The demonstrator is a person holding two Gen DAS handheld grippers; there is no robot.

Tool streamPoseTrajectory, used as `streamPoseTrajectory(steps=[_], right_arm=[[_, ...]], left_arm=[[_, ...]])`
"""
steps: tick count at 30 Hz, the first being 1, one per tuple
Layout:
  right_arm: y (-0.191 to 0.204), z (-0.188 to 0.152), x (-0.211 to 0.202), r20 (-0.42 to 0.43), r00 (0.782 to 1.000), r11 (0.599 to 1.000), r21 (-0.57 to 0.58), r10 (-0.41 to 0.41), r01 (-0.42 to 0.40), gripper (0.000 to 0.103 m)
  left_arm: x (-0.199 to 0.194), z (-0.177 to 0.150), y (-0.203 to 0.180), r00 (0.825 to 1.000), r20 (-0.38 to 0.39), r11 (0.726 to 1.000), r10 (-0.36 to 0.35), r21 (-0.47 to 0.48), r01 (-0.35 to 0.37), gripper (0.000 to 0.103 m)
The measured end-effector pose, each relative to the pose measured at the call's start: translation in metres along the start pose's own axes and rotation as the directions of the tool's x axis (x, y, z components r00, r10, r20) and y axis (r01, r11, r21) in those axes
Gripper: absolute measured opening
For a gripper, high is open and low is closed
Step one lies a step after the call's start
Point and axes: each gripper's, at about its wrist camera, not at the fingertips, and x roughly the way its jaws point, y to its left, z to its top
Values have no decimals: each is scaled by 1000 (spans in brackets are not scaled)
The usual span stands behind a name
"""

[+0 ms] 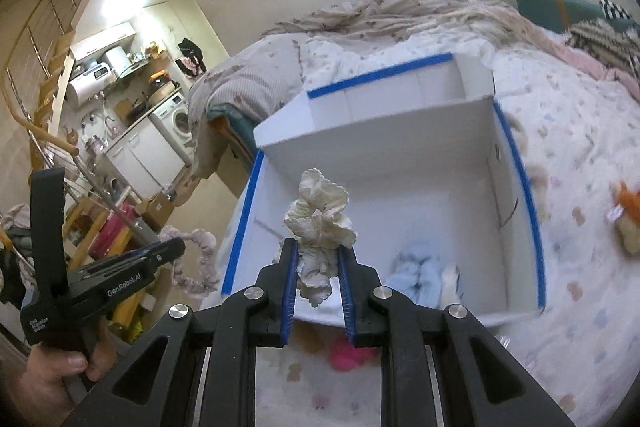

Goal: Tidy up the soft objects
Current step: 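Lift both scrunchies and carry them over the open box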

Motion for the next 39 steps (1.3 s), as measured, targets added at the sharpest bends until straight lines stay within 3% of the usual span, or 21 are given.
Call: streamPoseTrajectory(steps=[13,23,30,39], right_arm=[[-30,63,35,8,997,997,-20,-75,75,21],[-63,45,81,-119,982,988,22,-149,153,21],[-60,27,115,-242,949,980,-49,-200,194,21],[-57,11,135,-333,919,977,-84,-212,195,21]], left_arm=[[33,46,-47,999,39,995,-8,104,4,10],[96,28,-59,999,-48,992,8,125,-2,10],[115,19,-60,997,-77,990,16,143,-5,10],[136,13,-60,991,-130,989,30,151,-10,10]])
